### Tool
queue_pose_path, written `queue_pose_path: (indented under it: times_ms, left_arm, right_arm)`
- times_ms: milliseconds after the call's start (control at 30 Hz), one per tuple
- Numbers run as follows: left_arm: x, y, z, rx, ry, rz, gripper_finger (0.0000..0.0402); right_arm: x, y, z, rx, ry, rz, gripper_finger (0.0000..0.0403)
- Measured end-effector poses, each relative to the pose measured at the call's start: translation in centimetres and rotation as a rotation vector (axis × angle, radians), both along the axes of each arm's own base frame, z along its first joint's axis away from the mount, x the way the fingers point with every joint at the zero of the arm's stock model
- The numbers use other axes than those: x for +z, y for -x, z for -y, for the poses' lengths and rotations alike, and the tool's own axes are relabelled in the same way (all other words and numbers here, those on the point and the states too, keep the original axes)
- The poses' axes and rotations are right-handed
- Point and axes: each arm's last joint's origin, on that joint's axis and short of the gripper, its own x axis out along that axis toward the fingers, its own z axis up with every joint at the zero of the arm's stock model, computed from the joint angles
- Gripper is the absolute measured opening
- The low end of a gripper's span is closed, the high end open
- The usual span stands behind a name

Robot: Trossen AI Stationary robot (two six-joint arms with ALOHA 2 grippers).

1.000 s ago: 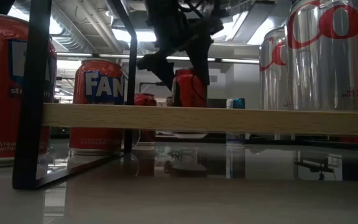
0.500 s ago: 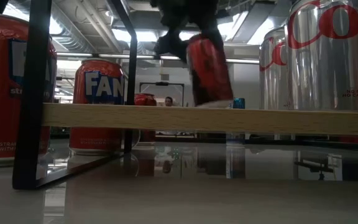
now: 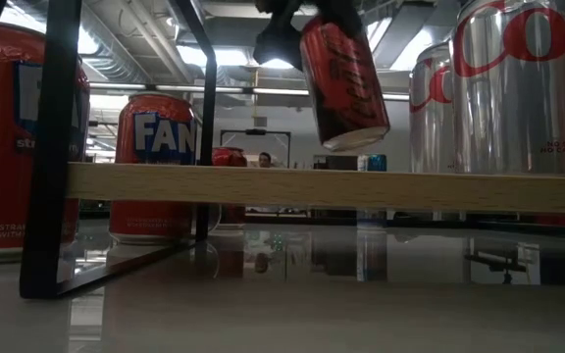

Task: Place canned beverage on shelf
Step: Put the center right red soda can on the shelf

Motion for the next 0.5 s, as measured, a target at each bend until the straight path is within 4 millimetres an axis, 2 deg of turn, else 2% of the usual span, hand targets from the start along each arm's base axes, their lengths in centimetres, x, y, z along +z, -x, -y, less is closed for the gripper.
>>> queue_pose_path:
  times_ms: [233,500]
  left_arm:
    - [0.0,0.1,1.5,-0.009,-0.027,0.011,0.0298]
    - [-0.8,-0.4,2.1,0.008,-0.052,0.01,0.0298]
  right_arm:
    - [0.0,0.0,0.0,0.0,-0.001,0.001,0.0347]
    - [0.0,0.0,0.0,0.0,-0.002,0.001,0.0347]
